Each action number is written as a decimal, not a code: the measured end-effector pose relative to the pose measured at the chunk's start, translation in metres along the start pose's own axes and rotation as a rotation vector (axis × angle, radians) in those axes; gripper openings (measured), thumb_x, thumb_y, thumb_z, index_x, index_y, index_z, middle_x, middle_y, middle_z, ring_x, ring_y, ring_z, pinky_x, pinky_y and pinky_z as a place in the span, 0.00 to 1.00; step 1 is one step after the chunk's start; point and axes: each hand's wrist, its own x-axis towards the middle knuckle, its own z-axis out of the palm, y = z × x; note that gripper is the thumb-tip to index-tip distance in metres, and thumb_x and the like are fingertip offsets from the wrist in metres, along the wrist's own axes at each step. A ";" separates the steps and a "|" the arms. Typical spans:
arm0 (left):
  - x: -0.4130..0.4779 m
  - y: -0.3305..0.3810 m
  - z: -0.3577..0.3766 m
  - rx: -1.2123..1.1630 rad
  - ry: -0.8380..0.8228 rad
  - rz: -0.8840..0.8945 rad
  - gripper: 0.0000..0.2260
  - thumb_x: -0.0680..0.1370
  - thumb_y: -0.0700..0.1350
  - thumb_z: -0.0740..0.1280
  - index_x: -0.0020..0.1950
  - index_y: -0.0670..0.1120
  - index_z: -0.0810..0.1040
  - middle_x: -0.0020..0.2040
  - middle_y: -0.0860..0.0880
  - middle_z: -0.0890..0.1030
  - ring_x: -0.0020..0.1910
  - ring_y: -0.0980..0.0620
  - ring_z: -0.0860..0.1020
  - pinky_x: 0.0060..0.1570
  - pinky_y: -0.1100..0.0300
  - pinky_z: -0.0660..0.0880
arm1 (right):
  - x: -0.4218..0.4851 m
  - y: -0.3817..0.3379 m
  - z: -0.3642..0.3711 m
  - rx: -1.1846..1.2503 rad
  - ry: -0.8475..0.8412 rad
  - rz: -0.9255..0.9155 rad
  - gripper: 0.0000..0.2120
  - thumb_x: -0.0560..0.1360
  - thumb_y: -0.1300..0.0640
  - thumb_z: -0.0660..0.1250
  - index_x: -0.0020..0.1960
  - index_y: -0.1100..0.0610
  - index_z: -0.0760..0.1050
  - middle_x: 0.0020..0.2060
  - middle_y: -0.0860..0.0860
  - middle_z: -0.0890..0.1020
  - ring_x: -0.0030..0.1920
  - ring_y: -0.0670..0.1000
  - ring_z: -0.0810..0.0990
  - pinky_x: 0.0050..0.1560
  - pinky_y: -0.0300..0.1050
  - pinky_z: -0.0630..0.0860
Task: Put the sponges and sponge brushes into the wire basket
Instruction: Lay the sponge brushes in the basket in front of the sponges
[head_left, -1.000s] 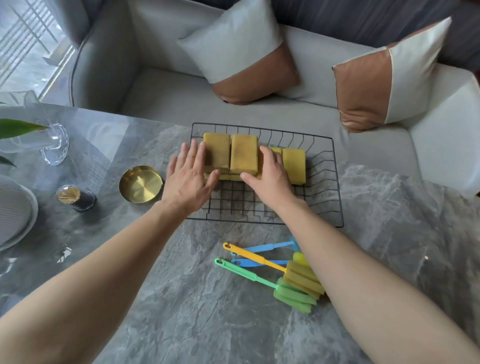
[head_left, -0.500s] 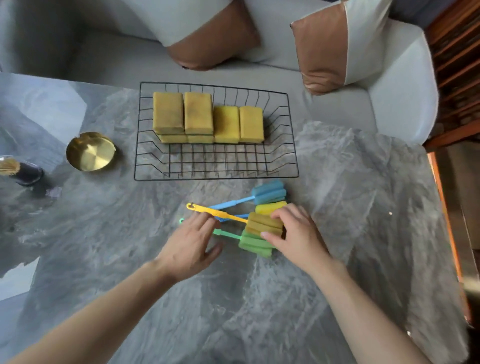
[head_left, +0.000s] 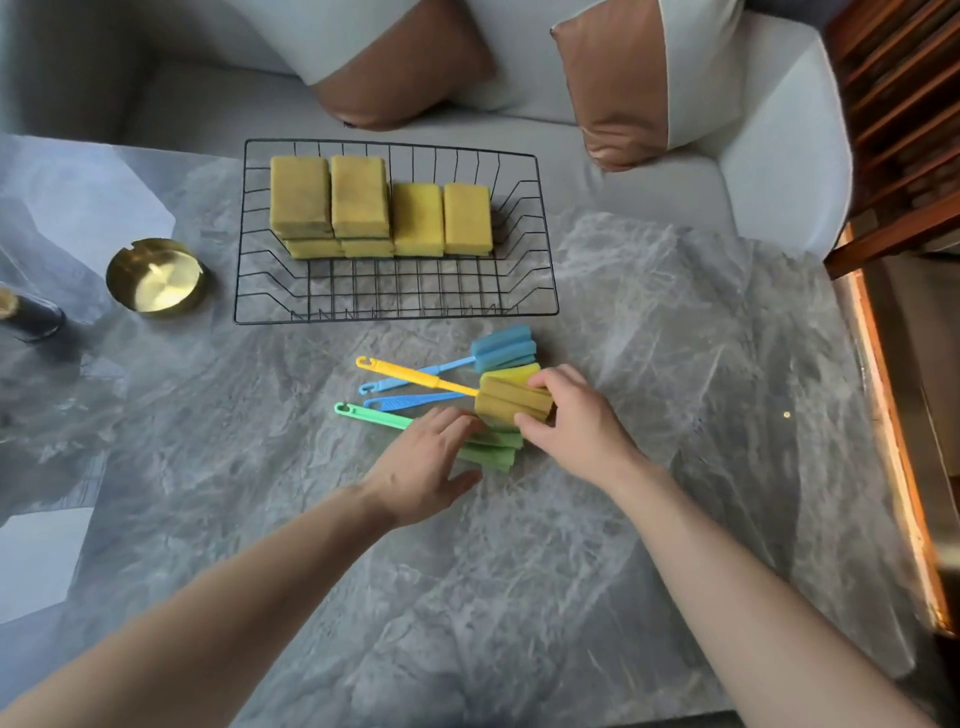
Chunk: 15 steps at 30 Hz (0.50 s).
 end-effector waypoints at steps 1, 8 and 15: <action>0.005 0.001 0.002 0.010 -0.002 -0.008 0.22 0.71 0.50 0.74 0.62 0.43 0.76 0.58 0.46 0.79 0.55 0.43 0.77 0.56 0.49 0.75 | -0.001 0.002 -0.008 0.016 0.016 -0.016 0.19 0.71 0.49 0.73 0.59 0.53 0.76 0.52 0.47 0.74 0.45 0.46 0.75 0.46 0.41 0.71; 0.027 0.003 0.014 0.125 -0.075 -0.099 0.26 0.68 0.48 0.77 0.65 0.45 0.76 0.61 0.46 0.79 0.59 0.43 0.76 0.60 0.48 0.74 | 0.002 0.017 -0.053 0.105 0.058 -0.081 0.16 0.70 0.50 0.74 0.56 0.49 0.78 0.48 0.43 0.75 0.44 0.44 0.79 0.44 0.34 0.75; 0.034 0.005 0.008 0.076 -0.016 -0.153 0.17 0.75 0.43 0.72 0.63 0.43 0.77 0.55 0.44 0.79 0.56 0.41 0.75 0.59 0.50 0.72 | 0.031 0.008 -0.070 0.146 0.089 -0.138 0.16 0.70 0.51 0.74 0.57 0.51 0.79 0.50 0.45 0.77 0.47 0.43 0.78 0.46 0.32 0.73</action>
